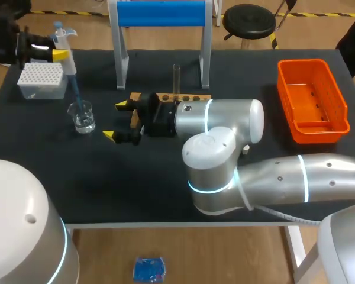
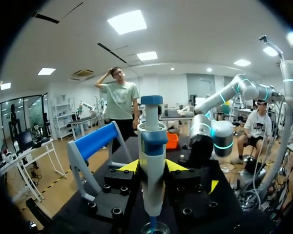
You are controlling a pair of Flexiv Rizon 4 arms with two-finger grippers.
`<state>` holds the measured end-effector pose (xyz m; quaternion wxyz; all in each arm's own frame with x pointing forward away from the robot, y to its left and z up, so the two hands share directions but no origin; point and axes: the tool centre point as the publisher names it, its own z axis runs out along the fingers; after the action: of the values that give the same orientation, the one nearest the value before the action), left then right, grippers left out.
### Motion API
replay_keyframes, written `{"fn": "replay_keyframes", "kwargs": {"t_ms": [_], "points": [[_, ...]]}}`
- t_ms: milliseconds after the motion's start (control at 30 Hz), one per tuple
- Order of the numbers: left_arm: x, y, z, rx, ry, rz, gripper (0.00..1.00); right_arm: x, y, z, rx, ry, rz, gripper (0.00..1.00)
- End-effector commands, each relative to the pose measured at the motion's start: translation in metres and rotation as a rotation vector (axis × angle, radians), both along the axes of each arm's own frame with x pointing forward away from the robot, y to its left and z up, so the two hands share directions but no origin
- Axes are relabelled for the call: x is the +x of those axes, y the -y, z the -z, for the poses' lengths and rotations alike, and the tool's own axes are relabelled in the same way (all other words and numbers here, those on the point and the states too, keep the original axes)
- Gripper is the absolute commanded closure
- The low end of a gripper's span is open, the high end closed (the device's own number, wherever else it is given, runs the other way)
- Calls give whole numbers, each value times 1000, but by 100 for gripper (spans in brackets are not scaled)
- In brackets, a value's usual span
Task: Invert the test tube, pick up the pipette, mount the tip to pipette, aspirate from beaker and dispense into the tube, eject the tip, return the pipette, and cap with the stopper.
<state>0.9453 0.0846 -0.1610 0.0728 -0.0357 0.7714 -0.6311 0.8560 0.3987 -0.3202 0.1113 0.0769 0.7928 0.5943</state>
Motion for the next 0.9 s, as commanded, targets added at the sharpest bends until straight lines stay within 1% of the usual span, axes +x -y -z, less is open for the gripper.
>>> {"fn": "replay_keyframes", "kwargs": {"t_ms": [33,467,900], "points": [[5,-1,7,-16,6,6,100,0,1,0,2,1,0,0],[5,-7,14,-12,2,-6,100,0,1,0,2,1,0,0],[4,-7,21,-5,-9,-13,100,0,1,0,2,1,0,0]]}}
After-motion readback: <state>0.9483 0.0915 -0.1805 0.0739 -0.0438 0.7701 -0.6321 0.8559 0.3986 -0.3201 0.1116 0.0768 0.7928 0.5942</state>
